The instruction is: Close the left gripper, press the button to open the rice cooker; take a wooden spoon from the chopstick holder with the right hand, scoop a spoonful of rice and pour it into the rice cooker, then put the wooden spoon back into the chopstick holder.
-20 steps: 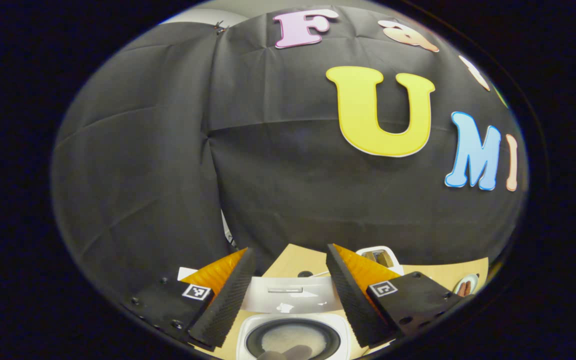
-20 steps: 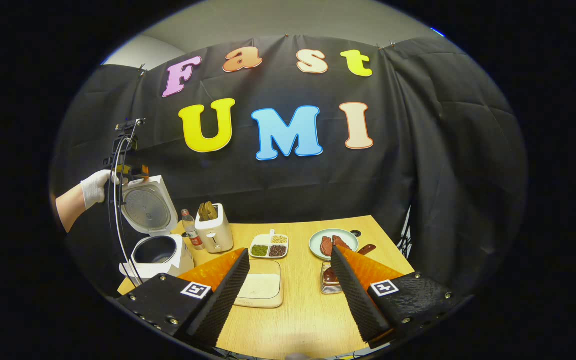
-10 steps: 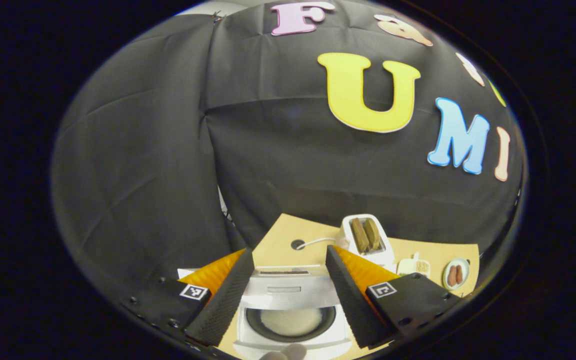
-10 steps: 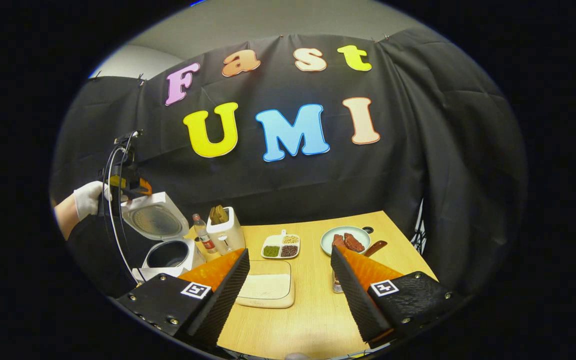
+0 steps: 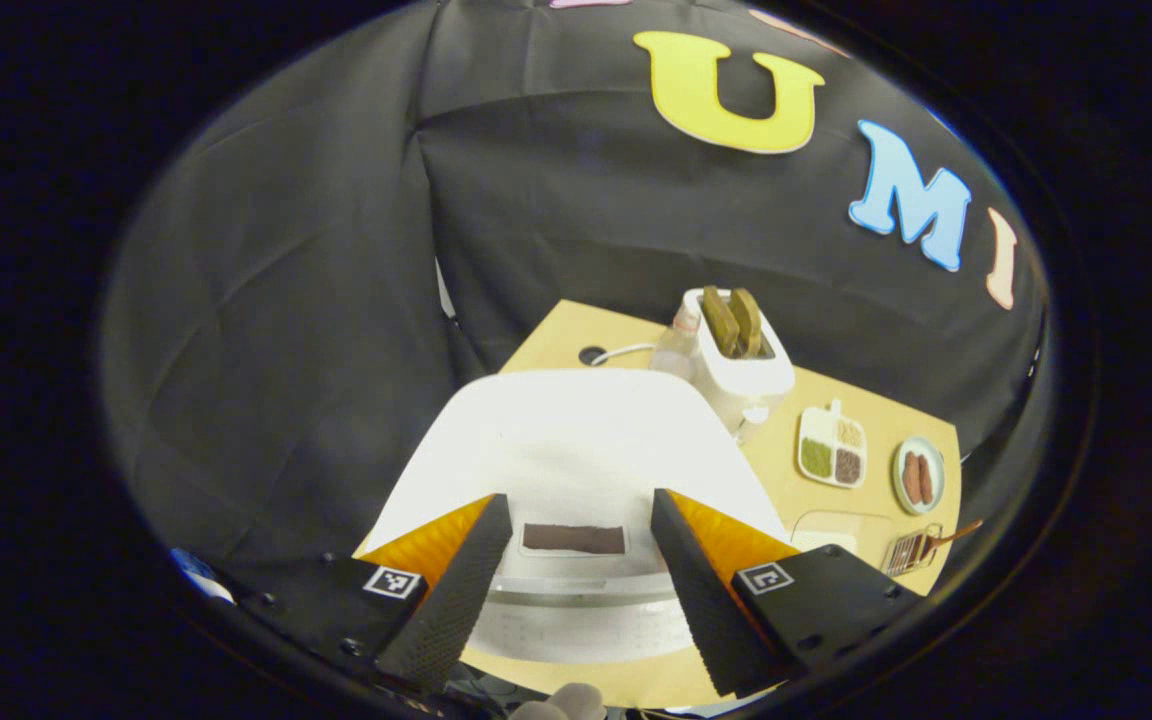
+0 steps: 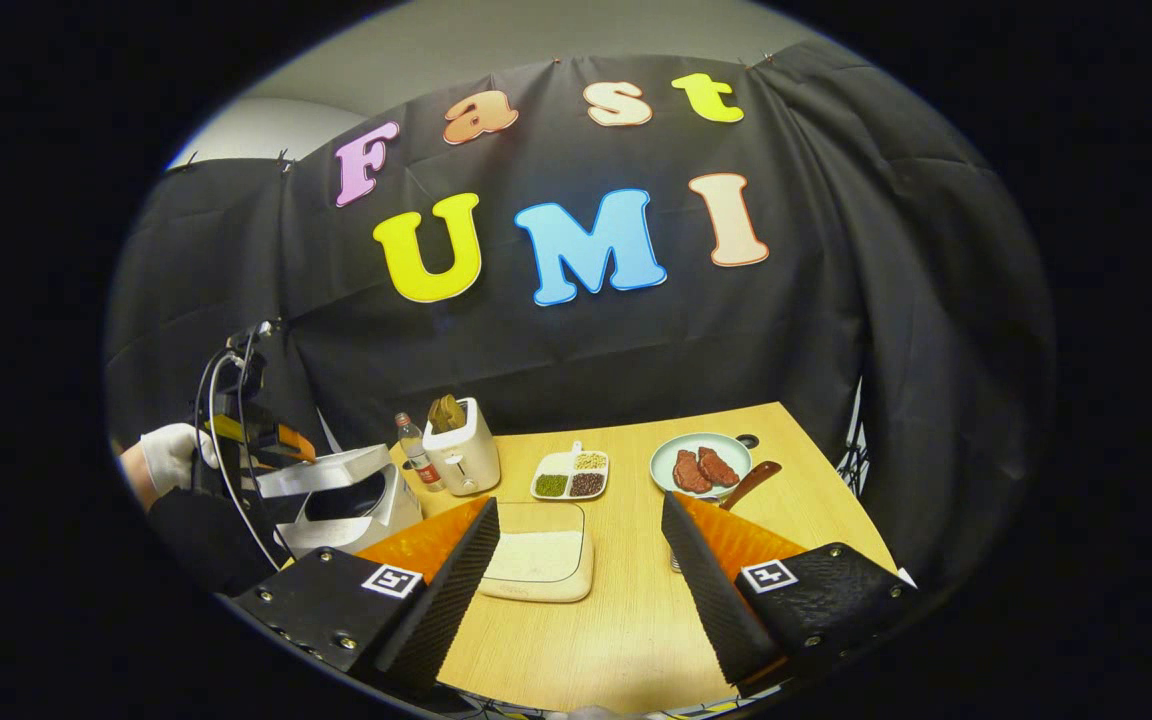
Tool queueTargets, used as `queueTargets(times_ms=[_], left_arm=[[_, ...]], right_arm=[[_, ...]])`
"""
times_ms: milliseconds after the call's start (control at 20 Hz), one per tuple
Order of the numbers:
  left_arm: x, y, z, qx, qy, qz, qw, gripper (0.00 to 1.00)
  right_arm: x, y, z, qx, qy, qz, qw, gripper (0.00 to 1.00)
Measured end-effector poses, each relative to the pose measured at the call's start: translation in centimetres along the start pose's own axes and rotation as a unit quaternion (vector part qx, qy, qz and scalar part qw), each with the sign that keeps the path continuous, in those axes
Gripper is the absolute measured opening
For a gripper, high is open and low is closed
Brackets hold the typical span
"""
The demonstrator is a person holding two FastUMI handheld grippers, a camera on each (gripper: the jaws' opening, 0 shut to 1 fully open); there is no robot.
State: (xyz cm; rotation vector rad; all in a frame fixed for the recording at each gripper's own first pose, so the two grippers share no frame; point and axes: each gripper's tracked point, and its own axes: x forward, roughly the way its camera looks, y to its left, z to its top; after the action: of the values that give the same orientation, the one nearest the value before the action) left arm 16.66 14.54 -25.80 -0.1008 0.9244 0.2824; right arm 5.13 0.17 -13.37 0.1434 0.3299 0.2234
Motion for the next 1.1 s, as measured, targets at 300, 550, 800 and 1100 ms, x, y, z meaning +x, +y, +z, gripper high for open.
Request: queueTargets(times_ms=[300, 550, 800, 1100], left_arm=[[1.6, 0.3, -4.4, -0.014, 0.044, 0.001, 0.999, 0.99], [2.5, -0.5, -6.2, -0.003, 0.069, 0.0, 0.998, 1.0], [2.5, -0.6, -6.4, 0.002, 0.073, -0.005, 0.997, 0.97], [2.6, -0.6, -5.9, 0.013, 0.05, -0.012, 0.999, 1.0]], right_arm=[[-0.6, -0.7, 0.1, 0.001, -0.001, 0.0, 1.0, 1.0], [-0.6, -1.5, 0.0, 0.001, 0.002, -0.007, 1.0, 1.0], [-0.6, -0.9, -0.3, -0.004, 0.005, 0.0, 1.0, 1.0], [-0.5, -0.7, -0.8, 0.01, 0.015, 0.006, 1.0, 1.0]])
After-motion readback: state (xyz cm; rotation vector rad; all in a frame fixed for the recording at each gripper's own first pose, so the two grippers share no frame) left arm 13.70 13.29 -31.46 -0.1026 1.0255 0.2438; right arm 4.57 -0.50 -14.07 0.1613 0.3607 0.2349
